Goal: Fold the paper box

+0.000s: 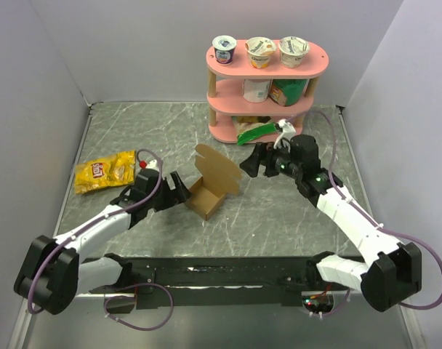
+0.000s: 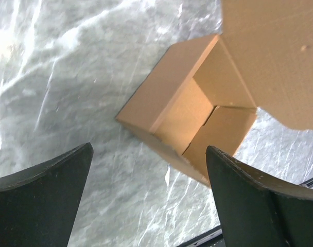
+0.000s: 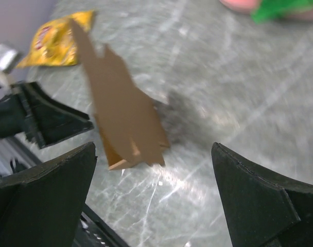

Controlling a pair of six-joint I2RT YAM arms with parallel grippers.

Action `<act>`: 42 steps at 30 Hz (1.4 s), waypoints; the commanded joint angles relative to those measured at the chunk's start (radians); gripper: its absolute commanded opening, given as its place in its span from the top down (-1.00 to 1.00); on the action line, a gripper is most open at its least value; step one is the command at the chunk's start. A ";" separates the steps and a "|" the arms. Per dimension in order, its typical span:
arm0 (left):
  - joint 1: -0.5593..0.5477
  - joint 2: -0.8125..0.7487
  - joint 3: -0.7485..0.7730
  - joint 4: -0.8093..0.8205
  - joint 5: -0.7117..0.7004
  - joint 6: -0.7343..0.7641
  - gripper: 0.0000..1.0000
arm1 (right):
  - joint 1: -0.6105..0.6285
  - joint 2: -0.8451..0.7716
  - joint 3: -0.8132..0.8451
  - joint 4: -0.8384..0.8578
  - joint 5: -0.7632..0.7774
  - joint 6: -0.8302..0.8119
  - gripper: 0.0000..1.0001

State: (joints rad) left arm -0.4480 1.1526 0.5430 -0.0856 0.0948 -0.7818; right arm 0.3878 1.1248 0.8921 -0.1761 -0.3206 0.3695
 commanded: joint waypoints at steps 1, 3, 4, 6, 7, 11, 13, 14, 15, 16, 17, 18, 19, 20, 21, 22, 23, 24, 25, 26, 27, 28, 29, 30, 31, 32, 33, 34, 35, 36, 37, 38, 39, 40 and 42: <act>0.005 -0.060 -0.050 -0.013 -0.012 -0.053 -0.93 | 0.019 0.044 0.108 0.116 -0.153 -0.179 -1.00; 0.005 -0.071 -0.058 0.003 -0.004 -0.059 -0.79 | 0.049 0.084 0.149 0.102 -0.135 -0.239 -1.00; 0.005 -0.073 -0.064 0.006 0.006 -0.066 -0.73 | 0.059 0.101 0.162 0.104 -0.129 -0.260 -1.00; 0.005 -0.071 -0.069 0.015 0.029 -0.076 -0.69 | 0.075 0.163 0.209 0.104 -0.132 -0.300 -1.00; 0.005 -0.071 -0.080 0.036 0.040 -0.085 -0.69 | 0.080 0.187 0.228 0.101 -0.146 -0.310 -0.99; 0.005 -0.060 -0.117 0.113 0.075 -0.109 -0.58 | 0.112 0.291 0.326 0.072 -0.172 -0.346 -0.99; 0.006 -0.038 -0.132 0.150 0.097 -0.123 -0.50 | 0.163 0.337 0.375 0.026 -0.120 -0.360 -0.99; 0.006 -0.025 -0.135 0.185 0.111 -0.129 -0.43 | 0.187 0.351 0.389 0.011 -0.094 -0.404 -0.98; 0.006 -0.007 -0.140 0.205 0.115 -0.134 -0.38 | 0.215 0.372 0.401 -0.002 -0.045 -0.411 -0.96; 0.006 0.002 -0.144 0.217 0.117 -0.146 -0.35 | 0.230 0.381 0.404 -0.017 -0.017 -0.414 -0.93; 0.006 0.009 -0.147 0.245 0.121 -0.151 -0.33 | 0.241 0.388 0.406 -0.026 0.010 -0.412 -0.91; 0.006 0.018 -0.150 0.257 0.129 -0.154 -0.32 | 0.252 0.398 0.401 -0.034 0.040 -0.411 -0.90; 0.006 0.024 -0.153 0.267 0.134 -0.160 -0.32 | 0.273 0.400 0.395 -0.039 0.076 -0.403 -0.87; 0.005 0.027 -0.153 0.283 0.135 -0.160 -0.31 | 0.282 0.398 0.375 -0.037 0.096 -0.399 -0.84; 0.006 0.036 -0.153 0.287 0.140 -0.160 -0.30 | 0.298 0.394 0.364 -0.036 0.115 -0.396 -0.82; 0.006 0.041 -0.150 0.293 0.141 -0.160 -0.29 | 0.328 0.389 0.352 -0.025 0.158 -0.394 -0.79; 0.006 0.045 -0.149 0.299 0.146 -0.160 -0.27 | 0.347 0.385 0.328 -0.022 0.181 -0.391 -0.78; 0.006 0.058 -0.149 0.319 0.157 -0.162 -0.27 | 0.364 0.380 0.318 -0.014 0.202 -0.386 -0.77; 0.005 0.064 -0.153 0.329 0.161 -0.165 -0.27 | 0.394 0.375 0.309 -0.011 0.253 -0.379 -0.76; 0.006 0.068 -0.155 0.337 0.164 -0.166 -0.26 | 0.410 0.371 0.289 0.003 0.280 -0.374 -0.76; 0.006 0.082 -0.156 0.357 0.167 -0.172 -0.25 | 0.427 0.369 0.278 0.010 0.316 -0.373 -0.76; 0.006 0.088 -0.156 0.363 0.177 -0.174 -0.24 | 0.445 0.365 0.268 0.019 0.354 -0.373 -0.75; 0.006 0.094 -0.160 0.371 0.177 -0.175 -0.24 | 0.476 0.357 0.246 0.041 0.412 -0.371 -0.75; 0.006 0.104 -0.160 0.377 0.181 -0.177 -0.23 | 0.491 0.351 0.232 0.052 0.435 -0.342 -0.75; 0.006 0.110 -0.161 0.389 0.186 -0.178 -0.24 | 0.505 0.348 0.220 0.067 0.455 -0.337 -0.75; 0.006 0.111 -0.161 0.397 0.186 -0.178 -0.23 | 0.534 0.340 0.196 0.090 0.491 -0.334 -0.75; 0.006 0.119 -0.161 0.402 0.186 -0.181 -0.23 | 0.551 0.337 0.183 0.102 0.515 -0.333 -0.75; 0.006 0.122 -0.164 0.415 0.186 -0.185 -0.23 | 0.565 0.336 0.173 0.115 0.535 -0.336 -0.76; 0.006 0.125 -0.166 0.422 0.186 -0.186 -0.22 | 0.583 0.336 0.153 0.125 0.566 -0.340 -0.76; 0.006 0.131 -0.167 0.428 0.184 -0.186 -0.22 | 0.614 0.339 0.148 0.144 0.590 -0.343 -0.77; 0.006 0.134 -0.167 0.437 0.184 -0.186 -0.22 | 0.628 0.345 0.145 0.144 0.604 -0.348 -0.77; 0.006 0.137 -0.169 0.441 0.186 -0.186 -0.21 | 0.637 0.360 0.151 0.138 0.617 -0.345 -0.77; 0.006 0.134 -0.169 0.443 0.186 -0.186 -0.22 | 0.652 0.371 0.156 0.124 0.649 -0.340 -0.77; 0.006 0.133 -0.175 0.443 0.187 -0.186 -0.22 | 0.658 0.377 0.159 0.122 0.661 -0.336 -0.78; 0.008 0.102 -0.189 0.426 0.174 -0.180 -0.23 | 0.680 0.392 0.143 0.132 0.695 -0.339 -0.79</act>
State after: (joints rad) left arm -0.4461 1.2869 0.3794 0.2928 0.2653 -0.9558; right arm 1.0344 1.5074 1.0386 -0.1024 0.2401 0.0181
